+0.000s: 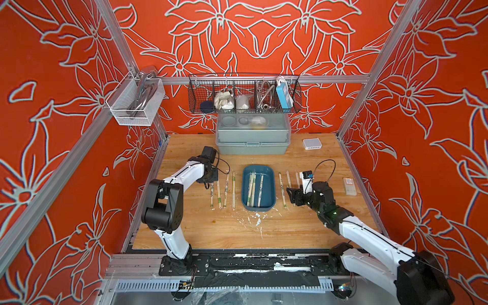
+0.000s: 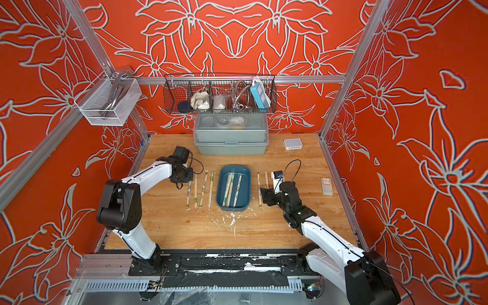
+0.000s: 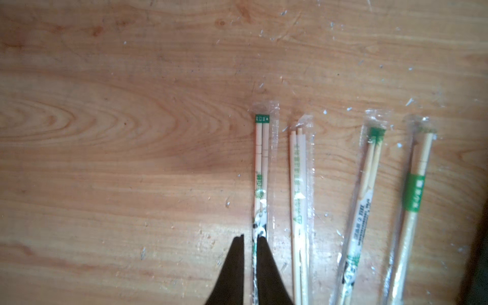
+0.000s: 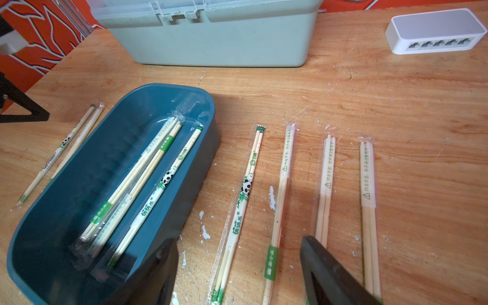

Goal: Take the paired disposable chopsticks out of the storage box
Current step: Place the paired disposable chopsticks at the center of the board.

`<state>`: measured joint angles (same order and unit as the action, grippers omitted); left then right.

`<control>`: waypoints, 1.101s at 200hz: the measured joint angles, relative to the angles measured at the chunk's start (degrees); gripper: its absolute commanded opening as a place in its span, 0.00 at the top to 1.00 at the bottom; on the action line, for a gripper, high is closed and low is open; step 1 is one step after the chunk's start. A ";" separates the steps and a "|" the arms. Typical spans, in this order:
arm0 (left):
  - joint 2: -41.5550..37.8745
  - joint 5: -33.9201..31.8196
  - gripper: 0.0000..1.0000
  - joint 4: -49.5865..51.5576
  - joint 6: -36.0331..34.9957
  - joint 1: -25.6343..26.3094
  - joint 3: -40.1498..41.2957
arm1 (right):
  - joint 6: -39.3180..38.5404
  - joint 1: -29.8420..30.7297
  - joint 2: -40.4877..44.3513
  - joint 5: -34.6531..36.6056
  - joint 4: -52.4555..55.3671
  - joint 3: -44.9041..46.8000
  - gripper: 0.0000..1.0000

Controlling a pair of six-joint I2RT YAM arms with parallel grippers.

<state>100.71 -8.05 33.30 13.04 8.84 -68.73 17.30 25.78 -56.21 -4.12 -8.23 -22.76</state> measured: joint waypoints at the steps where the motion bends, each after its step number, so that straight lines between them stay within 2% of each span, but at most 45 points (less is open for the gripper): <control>1: 0.07 0.00 0.82 0.02 0.00 0.00 0.00 | 0.02 0.00 0.00 0.00 0.00 0.00 0.22; 37: 1.27 0.66 0.74 0.09 0.31 -0.02 0.28 | 0.04 0.00 -0.24 0.00 0.00 0.00 0.22; 51: 0.68 1.14 0.63 -0.92 0.81 -0.02 1.11 | 0.02 0.00 -0.59 -0.02 0.00 0.00 0.22; 60: -0.24 1.46 0.61 -1.57 1.01 0.00 2.14 | 0.02 0.00 -0.83 -0.02 0.02 0.00 0.22; 90: -5.57 2.93 0.49 -3.65 2.38 0.00 5.90 | 0.02 0.00 -1.18 -0.04 0.02 0.00 0.23; 119: -11.08 3.28 0.48 -6.38 3.54 0.31 8.57 | 0.02 0.13 -1.18 -0.09 0.04 -0.02 0.24; 137: -15.08 2.14 0.39 -8.63 3.85 1.88 11.63 | 0.02 0.50 -1.33 -0.48 2.05 -1.11 0.26; 169: -25.40 0.94 0.22 -14.05 3.80 7.52 20.33 | 0.15 2.01 -2.78 -1.01 9.97 -9.66 0.28; 220: -42.82 4.85 0.17 -25.42 0.81 12.50 34.93 | 1.77 5.92 -12.90 -0.74 24.30 -29.03 0.39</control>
<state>57.89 -3.20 7.88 13.85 21.34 -33.80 19.07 31.70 -69.10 -4.86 16.08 -51.79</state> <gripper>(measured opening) 0.825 0.630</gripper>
